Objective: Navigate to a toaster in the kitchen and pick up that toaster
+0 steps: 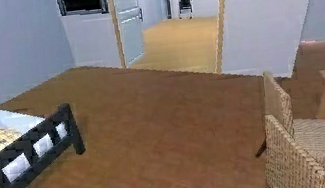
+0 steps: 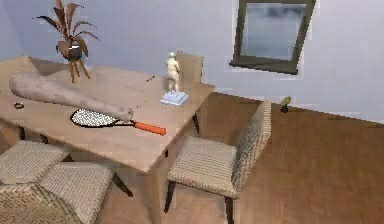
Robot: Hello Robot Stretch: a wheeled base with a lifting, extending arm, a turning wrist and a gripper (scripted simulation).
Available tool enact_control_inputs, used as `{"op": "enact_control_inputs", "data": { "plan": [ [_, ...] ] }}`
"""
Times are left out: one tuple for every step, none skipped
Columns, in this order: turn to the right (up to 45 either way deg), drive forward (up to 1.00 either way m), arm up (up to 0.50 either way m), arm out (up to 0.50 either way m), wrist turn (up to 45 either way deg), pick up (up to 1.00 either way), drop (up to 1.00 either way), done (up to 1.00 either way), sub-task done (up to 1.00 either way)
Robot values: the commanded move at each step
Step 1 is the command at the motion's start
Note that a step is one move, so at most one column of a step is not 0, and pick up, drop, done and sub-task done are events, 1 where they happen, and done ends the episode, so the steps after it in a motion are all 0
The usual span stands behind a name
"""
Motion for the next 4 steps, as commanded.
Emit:
{"op": "enact_control_inputs", "data": {
  "plan": [
    [0.0,1.0,0.0,0.0,0.0,0.0,0.0,0.0,0.0],
    [0.0,1.0,0.0,0.0,0.0,0.0,0.0,0.0,0.0],
    [0.0,1.0,0.0,0.0,0.0,0.0,0.0,0.0,0.0],
    [0.0,1.0,0.0,0.0,0.0,0.0,0.0,0.0,0.0]
  ]
}}
